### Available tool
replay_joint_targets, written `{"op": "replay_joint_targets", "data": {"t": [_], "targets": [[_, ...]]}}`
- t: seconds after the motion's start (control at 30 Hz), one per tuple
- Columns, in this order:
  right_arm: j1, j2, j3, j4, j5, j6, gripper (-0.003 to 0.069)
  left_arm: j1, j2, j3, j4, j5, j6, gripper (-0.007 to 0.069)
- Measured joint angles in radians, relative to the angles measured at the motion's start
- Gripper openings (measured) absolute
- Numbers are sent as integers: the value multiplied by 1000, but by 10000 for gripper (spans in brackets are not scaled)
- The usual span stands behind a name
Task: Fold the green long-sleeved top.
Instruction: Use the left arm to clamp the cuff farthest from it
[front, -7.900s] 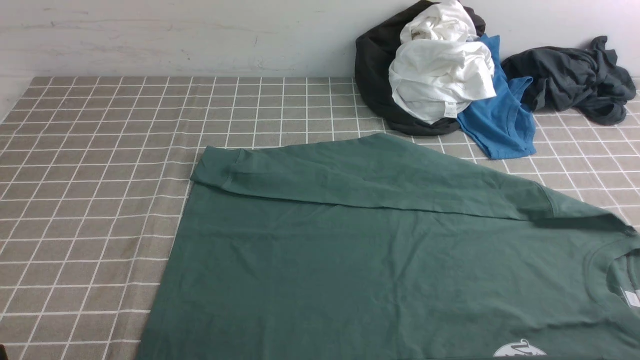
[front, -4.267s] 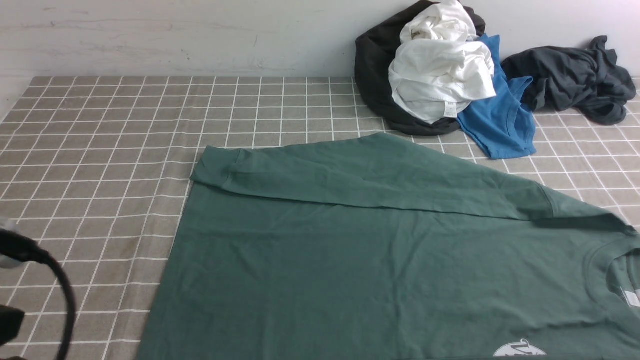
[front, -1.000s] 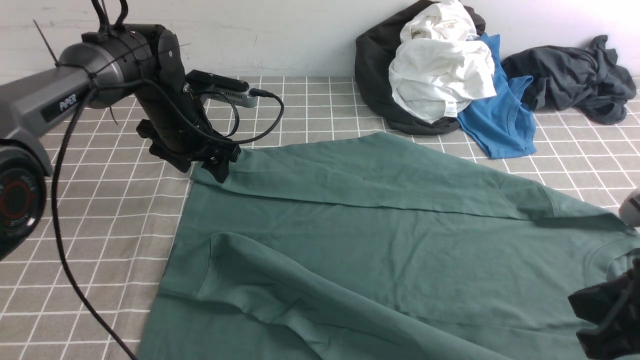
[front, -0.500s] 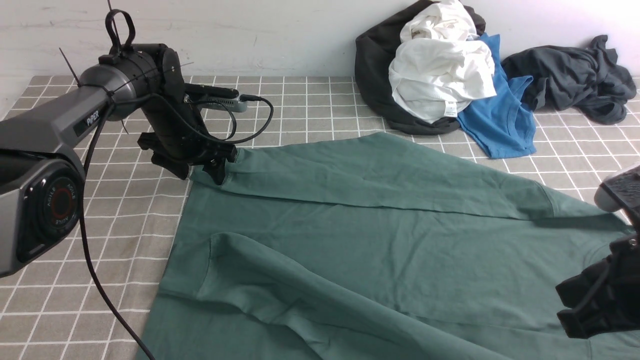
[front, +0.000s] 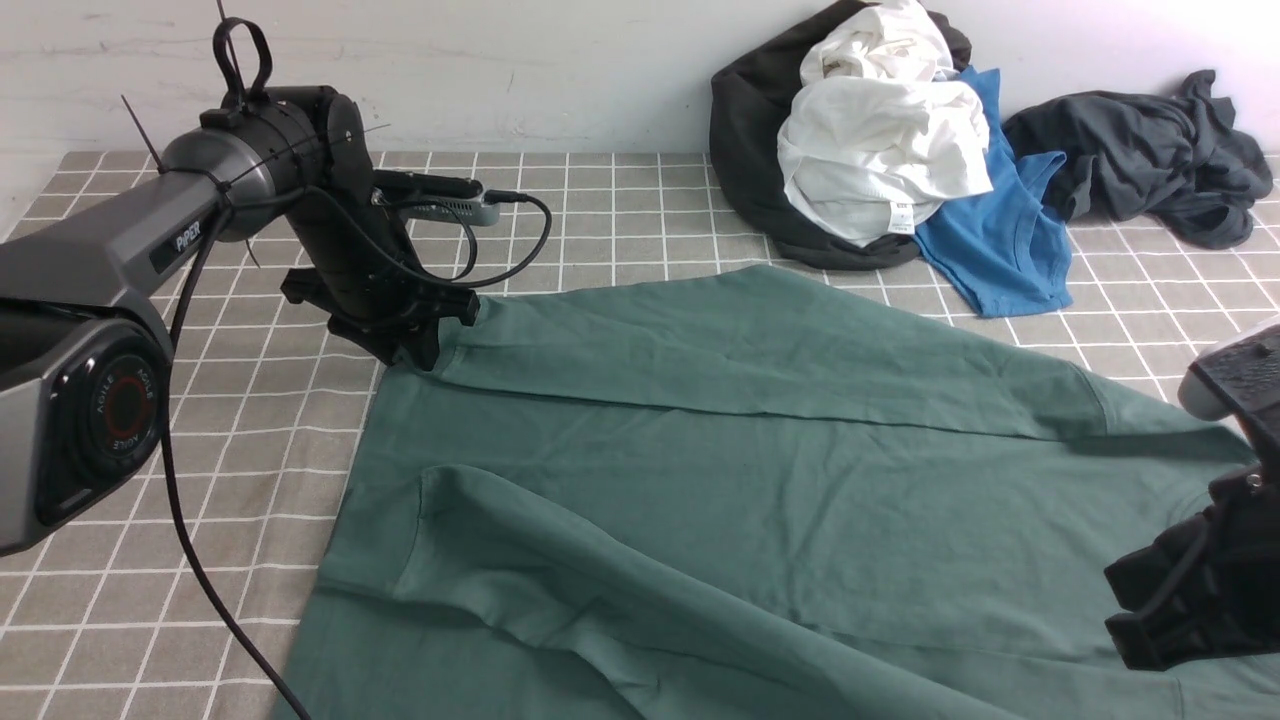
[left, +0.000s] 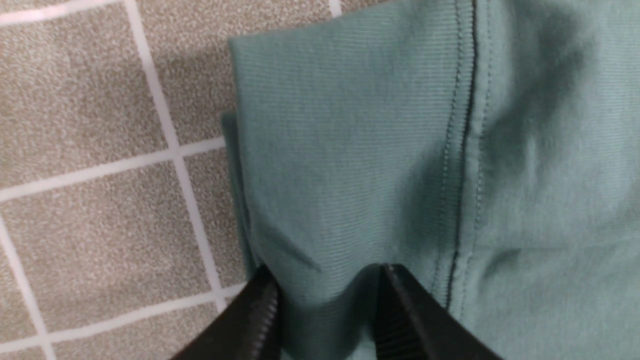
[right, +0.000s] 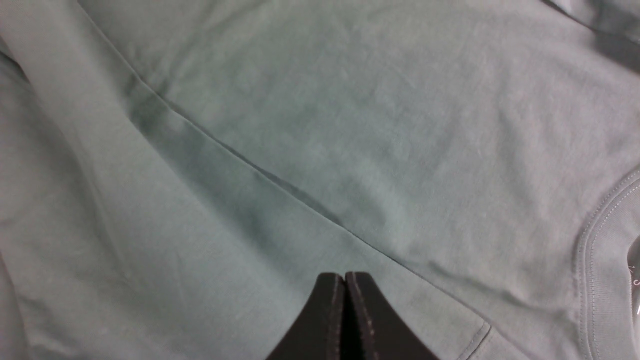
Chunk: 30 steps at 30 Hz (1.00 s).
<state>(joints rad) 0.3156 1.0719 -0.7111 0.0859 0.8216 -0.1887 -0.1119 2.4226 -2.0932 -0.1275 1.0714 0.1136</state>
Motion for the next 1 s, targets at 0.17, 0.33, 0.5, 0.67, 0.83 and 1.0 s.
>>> {"op": "replay_joint_targets", "data": {"t": [0.17,0.33,0.5,0.67,0.83,1.0], "targets": [[0,0,0,0,-4,0,-14,0,0,0,0,0,1,252],[0,0,0,0,-11,0,-14,0,-7,0,6,6,1,279],[0,0,0,0,-19,0,-14,0,-13,0,6,10,4,280],[0,0,0,0,-21,0,-14,0,-13,0,6,18,6,257],[0,0,0,0,-23,-1,-14,-1,-13,0,6,22,8,140],[0,0,0,0,-34,-4,-14,-15,-22,0,7,29,35,23]]}}
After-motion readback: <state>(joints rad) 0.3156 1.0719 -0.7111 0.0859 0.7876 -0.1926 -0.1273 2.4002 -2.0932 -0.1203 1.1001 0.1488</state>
